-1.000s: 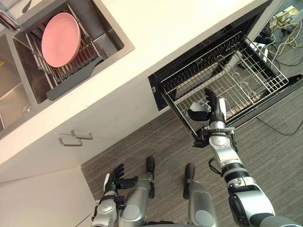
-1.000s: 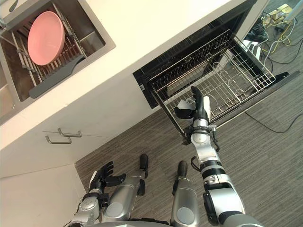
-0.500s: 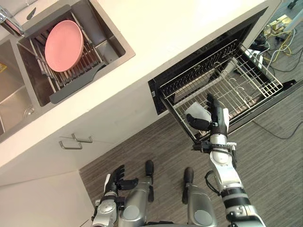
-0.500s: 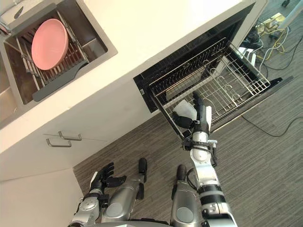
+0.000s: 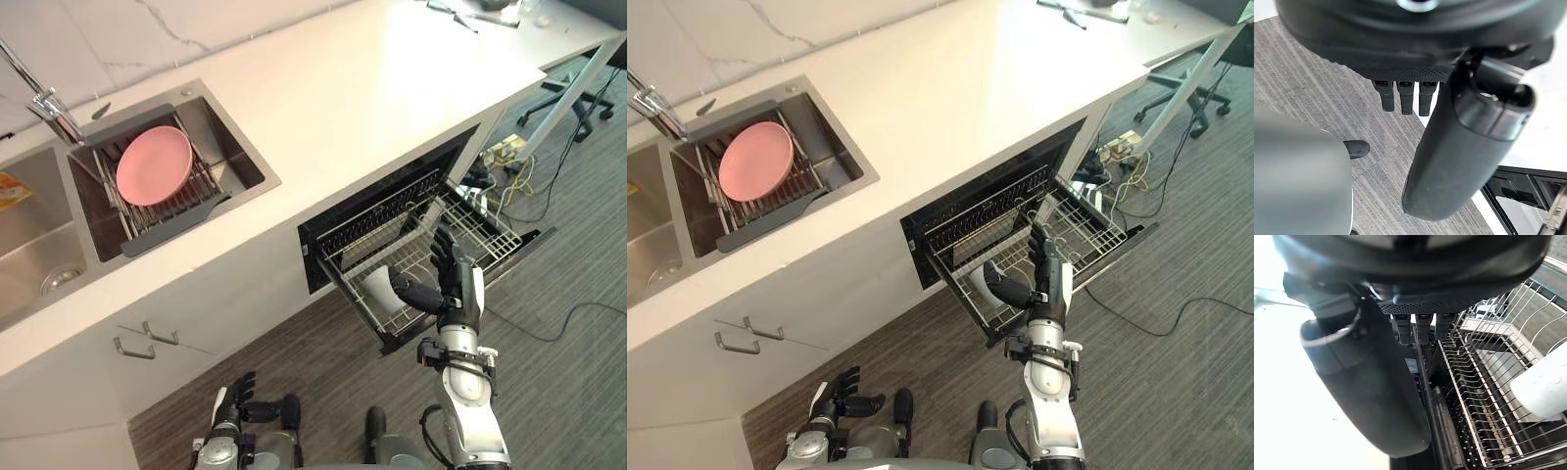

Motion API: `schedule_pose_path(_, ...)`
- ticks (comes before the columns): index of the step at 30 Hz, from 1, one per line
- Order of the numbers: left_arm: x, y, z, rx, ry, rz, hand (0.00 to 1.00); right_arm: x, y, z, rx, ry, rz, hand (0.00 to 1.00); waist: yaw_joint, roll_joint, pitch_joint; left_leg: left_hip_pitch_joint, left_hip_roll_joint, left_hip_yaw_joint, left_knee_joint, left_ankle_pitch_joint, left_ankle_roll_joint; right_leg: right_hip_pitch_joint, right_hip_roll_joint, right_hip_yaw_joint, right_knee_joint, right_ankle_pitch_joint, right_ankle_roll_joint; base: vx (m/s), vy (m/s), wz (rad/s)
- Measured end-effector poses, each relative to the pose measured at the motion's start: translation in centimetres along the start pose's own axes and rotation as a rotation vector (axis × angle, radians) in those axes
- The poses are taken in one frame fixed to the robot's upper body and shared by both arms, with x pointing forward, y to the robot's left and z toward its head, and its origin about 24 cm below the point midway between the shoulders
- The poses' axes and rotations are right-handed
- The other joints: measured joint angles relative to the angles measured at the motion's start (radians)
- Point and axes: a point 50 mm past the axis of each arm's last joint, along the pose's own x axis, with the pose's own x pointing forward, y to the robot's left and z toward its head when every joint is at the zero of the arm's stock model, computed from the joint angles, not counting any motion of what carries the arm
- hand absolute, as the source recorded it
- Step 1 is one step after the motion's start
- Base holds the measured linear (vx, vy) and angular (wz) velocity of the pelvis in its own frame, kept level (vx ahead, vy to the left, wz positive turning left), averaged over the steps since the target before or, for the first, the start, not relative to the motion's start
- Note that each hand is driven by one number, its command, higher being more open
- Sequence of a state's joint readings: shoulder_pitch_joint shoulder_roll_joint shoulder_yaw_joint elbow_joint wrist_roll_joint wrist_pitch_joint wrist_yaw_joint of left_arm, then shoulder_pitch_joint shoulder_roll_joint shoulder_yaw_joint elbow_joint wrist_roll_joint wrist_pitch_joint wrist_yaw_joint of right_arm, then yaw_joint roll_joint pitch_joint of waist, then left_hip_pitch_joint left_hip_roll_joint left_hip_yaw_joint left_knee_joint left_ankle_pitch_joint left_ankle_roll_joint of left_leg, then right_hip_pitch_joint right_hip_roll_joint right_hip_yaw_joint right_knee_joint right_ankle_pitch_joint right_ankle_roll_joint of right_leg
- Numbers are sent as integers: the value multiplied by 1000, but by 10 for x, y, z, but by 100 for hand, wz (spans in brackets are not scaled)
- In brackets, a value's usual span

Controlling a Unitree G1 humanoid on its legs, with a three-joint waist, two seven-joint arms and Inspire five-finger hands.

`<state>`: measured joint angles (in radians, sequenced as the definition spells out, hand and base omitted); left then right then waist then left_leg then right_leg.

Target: Walk over to the sink, pick up the cup, carry it to the dishwasher, place the cup inside the dishwasher, then close the dishwasher door

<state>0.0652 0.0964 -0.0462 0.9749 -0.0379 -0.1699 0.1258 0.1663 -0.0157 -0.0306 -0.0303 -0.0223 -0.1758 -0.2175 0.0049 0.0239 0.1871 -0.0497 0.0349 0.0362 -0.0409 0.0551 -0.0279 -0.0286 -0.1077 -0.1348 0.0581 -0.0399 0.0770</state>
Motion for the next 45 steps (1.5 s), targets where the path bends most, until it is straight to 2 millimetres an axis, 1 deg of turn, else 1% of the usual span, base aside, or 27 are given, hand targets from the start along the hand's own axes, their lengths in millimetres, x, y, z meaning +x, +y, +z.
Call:
schedule_pose_path(6, -2, 0, -8, 4, 30, 0, 90, -7, 7, 11, 11, -44, 34, 90, -11, -3, -34, 23, 5, 1, -12, 0, 0, 25, 7, 1, -21, 5, -2, 0, 0, 0)
schedule_pose_path(14, -4, 0, -13, 6, 46, 1, 90, -8, 22, 31, -4, -139, 101, 90, -6, -9, -62, 36, 9, 0, -12, -9, -4, 48, 11, -2, -37, 5, -4, 0, -1, 0)
schedule_pose_path(18, -3, -1, -9, 3, 25, -1, 90, 5, 28, 51, -19, -244, 131, 90, 2, 4, -52, -76, 16, -38, 231, -120, -10, 46, 9, -43, 27, -35, -11, -30, -1, 27)
schedule_pose_path(19, -3, -1, -8, 2, 21, -2, 90, 7, 28, 55, -21, -261, 130, 90, 6, 5, -49, -91, 17, -41, 254, -128, -12, 46, 9, -54, 37, -42, -12, -117, 5, 66)
schedule_pose_path(20, -2, -1, -5, -6, 11, -1, 90, 15, 29, 65, -28, -312, 132, 90, 14, 8, -45, -117, 21, -23, 276, -152, -11, 49, 9, -92, 53, -57, -15, -111, -2, 55)
schedule_pose_path(21, -1, -1, -4, -14, 8, 1, 90, 17, 29, 68, -33, -326, 132, 90, 21, 8, -45, -116, 35, 10, 274, -159, 0, 54, 10, -107, 53, -59, -14, -77, -36, 70)
schedule_pose_path(22, -1, -2, -3, -12, 9, -2, 90, 19, 27, 72, -39, -347, 129, 90, 22, 7, -45, -114, 59, 74, 270, -158, 0, 69, 8, -132, 44, -60, -12, 11, -56, 82)
schedule_pose_path(23, -1, -4, -2, -9, 7, -8, 90, 19, 24, 78, -49, -382, 121, 90, 20, 2, -42, -115, 90, 167, 269, -152, 9, 85, -12, -180, 36, -64, -6, 32, -11, 99)
schedule_pose_path(25, -1, -3, -3, -6, 9, -6, 90, 23, 16, 85, -75, -417, 96, 90, 14, 5, -44, -114, 130, 311, 273, -133, 34, 100, -37, -251, 42, -83, 10, 68, 81, 114)
schedule_pose_path(26, -1, -4, -3, -7, 10, -7, 90, 25, 13, 87, -92, -429, 87, 90, 11, 5, -44, -112, 136, 335, 272, -118, 32, 102, -46, -274, 53, -93, 18, 113, 101, 108)
schedule_pose_path(27, 0, -3, -1, -17, 6, -4, 90, 28, 11, 90, -109, -443, 76, 90, 20, 2, -41, -116, 115, 318, 269, -115, 23, 101, -69, -298, 78, -108, 32, 167, 125, 66)
schedule_pose_path(28, 0, -3, 1, -23, -1, -2, 90, 31, 12, 92, -109, -454, 70, 90, 35, -3, -38, -117, 97, 311, 280, -124, 25, 104, -88, -306, 90, -118, 45, 142, 109, 45)
schedule_pose_path(29, 1, -3, 1, -23, -2, -2, 90, 31, 14, 93, -110, -459, 74, 90, 37, -4, -38, -118, 87, 308, 291, -137, 28, 109, -99, -308, 96, -123, 51, 197, 171, 25)
schedule_pose_path(31, 1, -3, 2, -21, -4, -2, 90, 32, 19, 94, -126, -467, 92, 90, 36, -15, -31, -110, 54, 303, 337, -208, 41, 113, -153, -308, 176, -155, 73, 201, 202, 18)
schedule_pose_path(32, 0, -2, 1, -20, 0, -1, 90, 32, 19, 92, -136, -462, 95, 90, 34, -15, -31, -100, 50, 301, 337, -223, 48, 103, -168, -300, 221, -157, 71, 190, 200, 10)
schedule_pose_path(33, 0, -2, -1, -17, 6, -1, 90, 33, 19, 88, -148, -445, 95, 90, 30, -15, -31, -74, 39, 299, 337, -236, 48, 60, -204, -266, 356, -157, 69, 201, 192, 15)
schedule_pose_path(34, 0, 2, -1, -5, 2, 3, 90, 34, 20, 85, -146, -428, 92, 90, 24, -34, -29, -49, 18, 289, 339, -254, 58, 13, -243, -216, 501, -148, 55, 202, 184, 25)
schedule_pose_path(35, 0, 4, -1, 4, 2, 4, 90, 34, 20, 83, -147, -421, 92, 90, 16, -43, -28, -37, 8, 276, 339, -265, 63, -9, -255, -186, 571, -130, 31, 230, 152, 54)
schedule_pose_path(36, 0, 4, -3, 17, 6, 1, 90, 34, 20, 79, -157, -407, 95, 90, -1, -54, -28, -16, 1, 245, 338, -281, 70, -56, -250, -117, 681, -126, 2, 265, 103, 73)
schedule_pose_path(37, -1, 5, -4, 21, 11, 2, 90, 34, 20, 77, -173, -400, 102, 90, -14, -53, -28, 4, 2, 210, 328, -290, 72, -92, -202, -60, 715, -190, 3, 339, 78, 93)
schedule_pose_path(38, -2, 5, -6, 20, 18, 1, 90, 34, 21, 77, -186, -401, 108, 90, -21, -53, -27, 30, 5, 180, 304, -288, 67, -131, -147, -20, 708, -235, -8, 298, 26, 77)
schedule_pose_path(40, -2, 4, -7, 19, 22, 1, 90, 35, 21, 77, -192, -401, 116, 90, -22, -51, -27, 59, 8, 157, 280, -285, 62, -181, -96, 5, 686, -253, -27, 283, -34, 62)
schedule_pose_path(41, -2, 5, -8, 19, 24, 1, 90, 35, 20, 77, -206, -403, 125, 90, -22, -50, -27, 83, 15, 128, 262, -290, 53, -249, -38, 21, 622, -255, -32, 322, -87, 62)
schedule_pose_path(42, -2, 5, -8, 20, 25, 1, 90, 35, 20, 77, -210, -404, 126, 90, -23, -52, -28, 89, 19, 112, 262, -296, 42, -270, -19, 24, 578, -248, -33, 386, -133, 83)
schedule_pose_path(43, -3, 8, -9, 26, 29, 6, 90, 34, 19, 76, -215, -401, 125, 90, -25, -72, -40, 95, 6, 92, 276, -318, 9, -283, 4, 26, 419, -146, -47, 419, -135, 84)
schedule_pose_path(44, -2, 4, -11, 30, 46, -6, 90, 35, 13, 72, -245, -383, 123, 90, -24, -39, -48, 101, 28, 63, 302, -344, -13, -266, 18, 14, 422, -86, -60, 422, -125, 71)
schedule_pose_path(45, -3, 0, -13, 27, 53, -12, 90, 35, 11, 70, -255, -373, 121, 90, -17, -22, -58, 97, 42, 61, 306, -342, -17, -256, 29, 7, 406, -87, -61, 361, -94, 39)
